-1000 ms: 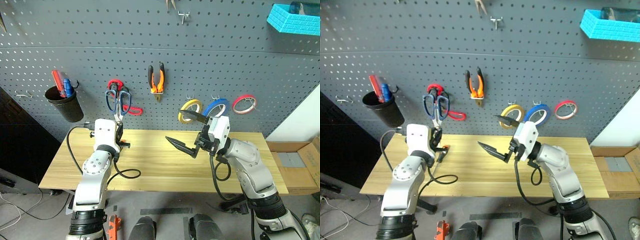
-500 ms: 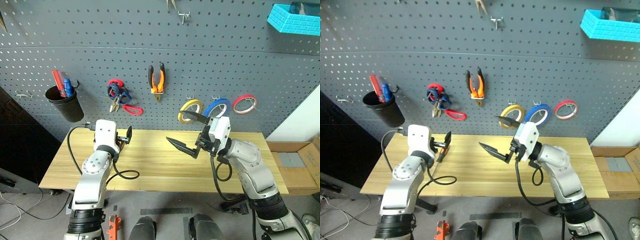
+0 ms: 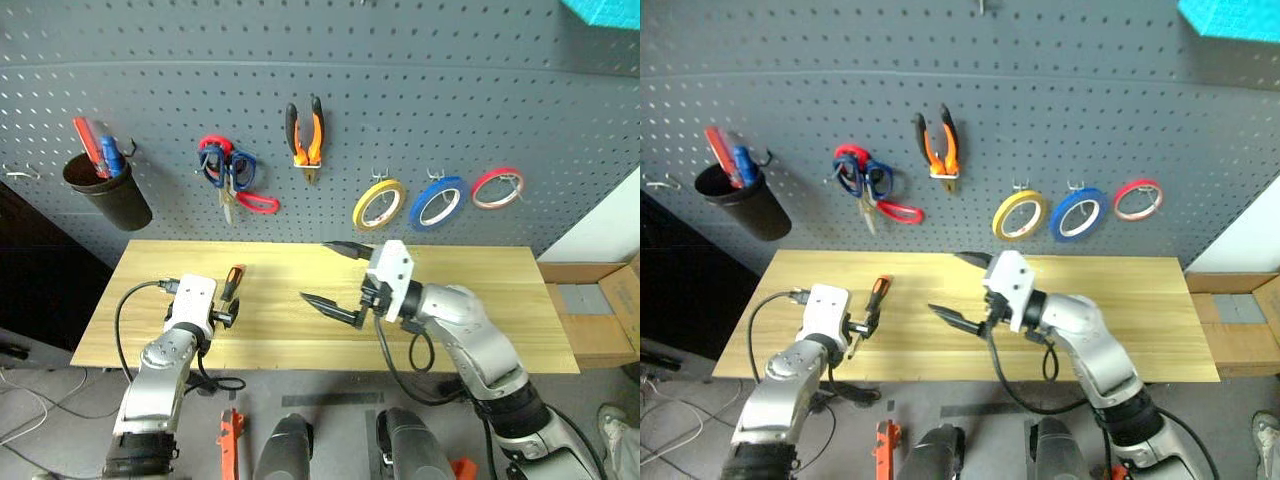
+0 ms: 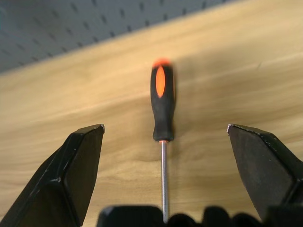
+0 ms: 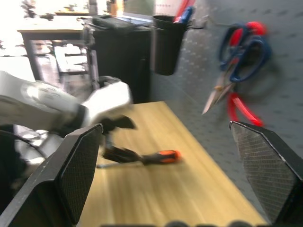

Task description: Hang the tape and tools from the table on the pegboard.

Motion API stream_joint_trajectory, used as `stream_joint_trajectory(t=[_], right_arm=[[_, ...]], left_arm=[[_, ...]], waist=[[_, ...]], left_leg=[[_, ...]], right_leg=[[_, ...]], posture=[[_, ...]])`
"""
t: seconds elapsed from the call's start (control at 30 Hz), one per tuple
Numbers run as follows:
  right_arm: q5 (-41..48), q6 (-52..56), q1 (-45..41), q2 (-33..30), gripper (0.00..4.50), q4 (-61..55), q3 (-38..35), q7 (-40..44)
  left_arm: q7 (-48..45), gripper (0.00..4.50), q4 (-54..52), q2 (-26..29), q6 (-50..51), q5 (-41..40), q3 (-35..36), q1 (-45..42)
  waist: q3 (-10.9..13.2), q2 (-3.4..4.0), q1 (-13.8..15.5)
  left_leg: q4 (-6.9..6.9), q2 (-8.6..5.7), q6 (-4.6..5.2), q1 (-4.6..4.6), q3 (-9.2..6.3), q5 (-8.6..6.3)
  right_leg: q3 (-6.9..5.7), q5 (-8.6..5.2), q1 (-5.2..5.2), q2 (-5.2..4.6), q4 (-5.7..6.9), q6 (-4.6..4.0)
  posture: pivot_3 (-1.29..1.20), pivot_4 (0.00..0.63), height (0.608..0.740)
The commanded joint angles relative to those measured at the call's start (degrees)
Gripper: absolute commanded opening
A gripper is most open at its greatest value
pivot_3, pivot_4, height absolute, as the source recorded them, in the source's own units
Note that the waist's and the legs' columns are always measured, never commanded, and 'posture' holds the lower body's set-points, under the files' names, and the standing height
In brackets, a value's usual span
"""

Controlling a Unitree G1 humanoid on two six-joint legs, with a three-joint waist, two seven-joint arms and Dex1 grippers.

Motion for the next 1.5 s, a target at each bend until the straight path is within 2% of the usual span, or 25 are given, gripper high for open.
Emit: stream_joint_trajectory(t=[0.03, 0.1, 0.23, 0.4, 0.5, 0.8, 0.93, 1.07, 1.2, 1.37, 1.5], right_arm=[[0.5, 1.4, -2.1, 0.5, 4.5, 1.1, -0.7, 0.1], [0.7, 1.2, -2.4, 0.0, 4.5, 2.0, -1.4, 0.8], [0.9, 1.3, -2.8, -1.3, 4.5, 2.5, -2.6, 1.2], [0.8, 1.8, -2.8, -1.9, 4.5, 1.8, -3.4, 0.9], [0.7, 2.2, -2.4, -2.0, 4.5, 1.1, -3.5, 0.7], [-0.4, 0.6, -2.9, -1.3, 4.5, 2.6, -3.1, 0.3], [-0.3, -0.6, -3.7, -0.7, 4.5, 3.8, -3.4, 0.6], [6.8, 1.0, -3.4, 0.6, 4.5, 1.8, -6.5, 3.7], [14.8, 5.0, -2.7, 1.0, 4.5, -1.6, -10.9, 4.5], [15.8, 3.7, -2.9, 2.6, 4.5, -1.8, -12.7, 1.6], [14.7, 1.3, -4.1, 5.7, 4.5, 0.2, -12.9, -0.6]], left_arm=[[-1.5, 4.48, 6.8, 1.0, -3.3, -0.2, -0.2, -6.2], [-2.3, 4.48, 10.6, 1.3, -4.3, -0.2, -0.4, -9.1], [-2.8, 4.48, 17.7, 2.5, -7.3, 1.0, -1.2, -12.4], [-5.0, 4.48, 22.1, 1.8, -5.1, -1.2, -0.6, -13.6], [-5.1, 3.93, 22.6, 1.7, -3.3, -2.3, 0.2, -13.2], [-4.4, 0.93, 20.7, 2.4, -2.0, -2.8, 0.7, -13.0], [-4.4, 0.94, 15.8, 3.2, -1.0, -1.9, -0.1, -11.4], [-3.5, 0.94, 0.4, 5.7, 0.8, 0.4, -0.6, -5.9], [1.9, 0.94, -15.2, 7.3, 3.1, 3.5, 2.9, -4.7], [10.3, 0.94, -24.1, 11.9, -2.9, 11.3, 6.8, -10.2], [14.5, 0.94, -21.4, 15.3, -9.7, 14.4, 8.2, -17.3]], waist=[[0.8, -0.09, 0.0], [1.7, -0.29, -0.1], [2.7, -0.46, -0.9], [3.7, -0.58, -1.1], [4.0, -0.51, -1.2], [4.1, -0.53, -1.4], [4.0, -0.58, -1.4], [3.8, -0.88, -1.2], [3.3, -1.12, -0.1], [0.5, -1.46, 2.0], [-1.9, -1.38, 2.7]], left_leg=[[0.0, -0.02, 0.0, -0.12, 0.02, 0.0], [0.01, -0.03, 0.01, -0.29, 0.04, -0.01], [0.03, -0.01, -0.08, -1.21, 0.15, -0.01], [-0.01, 0.02, -0.02, -1.54, 0.44, -0.05], [0.05, 0.01, 0.19, -1.43, 0.54, -0.17], [0.11, 0.07, 0.09, -1.14, 0.74, -0.11], [0.11, 0.07, 0.04, -1.15, 0.74, -0.08], [0.0, 0.11, -0.22, -1.2, 0.62, 0.06], [0.0, 0.16, -0.5, -1.45, 0.12, 0.17], [-0.03, -0.03, -0.62, -1.68, 0.07, 0.23], [-0.17, -0.02, -0.7, -1.73, 0.25, 0.23]], right_leg=[[0.02, 0.03, -0.11, -0.03, 0.01, 0.04], [0.01, 0.04, -0.27, -0.06, 0.01, 0.03], [0.05, 0.05, -1.16, -0.12, 0.06, 0.02], [0.19, 0.05, -1.84, -0.19, 0.45, 0.02], [0.26, 0.03, -1.82, -0.19, 0.48, 0.03], [0.31, 0.02, -1.75, -0.15, 0.77, 0.05], [0.31, 0.02, -1.77, -0.16, 0.76, 0.04], [0.29, 0.03, -1.88, -0.2, 0.71, 0.03], [0.1, 0.04, -1.95, -0.36, 0.54, 0.01], [-0.14, 0.05, -1.97, -0.44, 0.25, 0.02], [-0.22, 0.12, -1.92, -0.24, -0.06, 0.0]], posture=[[0.03, 0.404, 0.74], [0.02, 0.421, 0.74], [0.01, 0.437, 0.74], [-0.01, 0.442, 0.74], [-0.01, 0.437, 0.74], [0.01, 0.4, 0.74], [0.03, 0.358, 0.74], [0.07, 0.29, 0.74], [0.13, 0.231, 0.74], [0.18, 0.155, 0.74], [0.2, 0.119, 0.74]])
